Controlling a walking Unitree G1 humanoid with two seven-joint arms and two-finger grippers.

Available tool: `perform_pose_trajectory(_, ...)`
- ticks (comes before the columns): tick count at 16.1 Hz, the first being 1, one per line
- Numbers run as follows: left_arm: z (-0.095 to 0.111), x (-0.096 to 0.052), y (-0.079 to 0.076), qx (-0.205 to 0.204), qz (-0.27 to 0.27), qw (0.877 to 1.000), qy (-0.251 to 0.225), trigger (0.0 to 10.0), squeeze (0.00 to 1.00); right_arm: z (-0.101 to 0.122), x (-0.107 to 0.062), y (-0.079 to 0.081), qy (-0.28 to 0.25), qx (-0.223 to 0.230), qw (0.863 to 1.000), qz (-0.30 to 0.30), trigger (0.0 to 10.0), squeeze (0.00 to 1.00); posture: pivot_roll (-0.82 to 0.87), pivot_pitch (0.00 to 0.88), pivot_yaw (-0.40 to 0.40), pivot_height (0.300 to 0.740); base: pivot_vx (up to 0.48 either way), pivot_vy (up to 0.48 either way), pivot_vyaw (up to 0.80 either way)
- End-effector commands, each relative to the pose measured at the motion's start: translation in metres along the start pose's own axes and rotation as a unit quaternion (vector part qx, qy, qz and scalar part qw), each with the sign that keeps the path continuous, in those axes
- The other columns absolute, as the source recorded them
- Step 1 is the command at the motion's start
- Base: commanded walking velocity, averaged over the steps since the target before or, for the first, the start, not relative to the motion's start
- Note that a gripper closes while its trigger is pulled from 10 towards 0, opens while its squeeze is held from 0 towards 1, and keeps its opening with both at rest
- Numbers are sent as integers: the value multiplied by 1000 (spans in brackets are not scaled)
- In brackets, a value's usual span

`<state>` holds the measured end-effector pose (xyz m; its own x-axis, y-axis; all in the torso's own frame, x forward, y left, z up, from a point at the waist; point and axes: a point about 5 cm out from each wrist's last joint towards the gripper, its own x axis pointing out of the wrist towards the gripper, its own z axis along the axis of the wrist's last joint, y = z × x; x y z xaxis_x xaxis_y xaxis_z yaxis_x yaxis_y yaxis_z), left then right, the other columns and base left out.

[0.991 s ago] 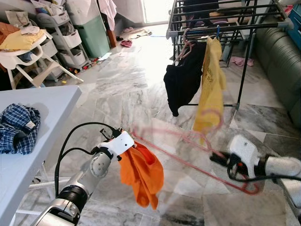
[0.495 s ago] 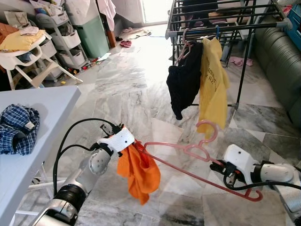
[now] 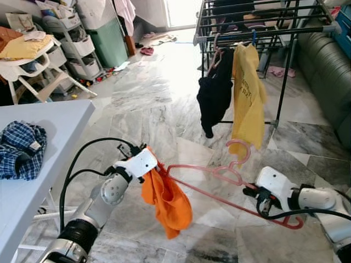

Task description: Hang hanger

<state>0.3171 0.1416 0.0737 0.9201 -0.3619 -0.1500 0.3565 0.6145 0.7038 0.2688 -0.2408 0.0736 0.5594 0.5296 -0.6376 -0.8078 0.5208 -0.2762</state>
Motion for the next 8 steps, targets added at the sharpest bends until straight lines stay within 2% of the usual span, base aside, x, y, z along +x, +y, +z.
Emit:
perform_pose_trajectory(1,-1,-2,12,0,13,1000,1,10000,0,7,5,-1,-8,-15,1000,4,10000,0,-99,0,163,740,0,0,0)
perform_pose_trajectory(8,6,-3,15,0,10,1000,-6,10000,0,2,20,1,19,-25,999,25,10000,0,-93,0,163,740,0,0,0)
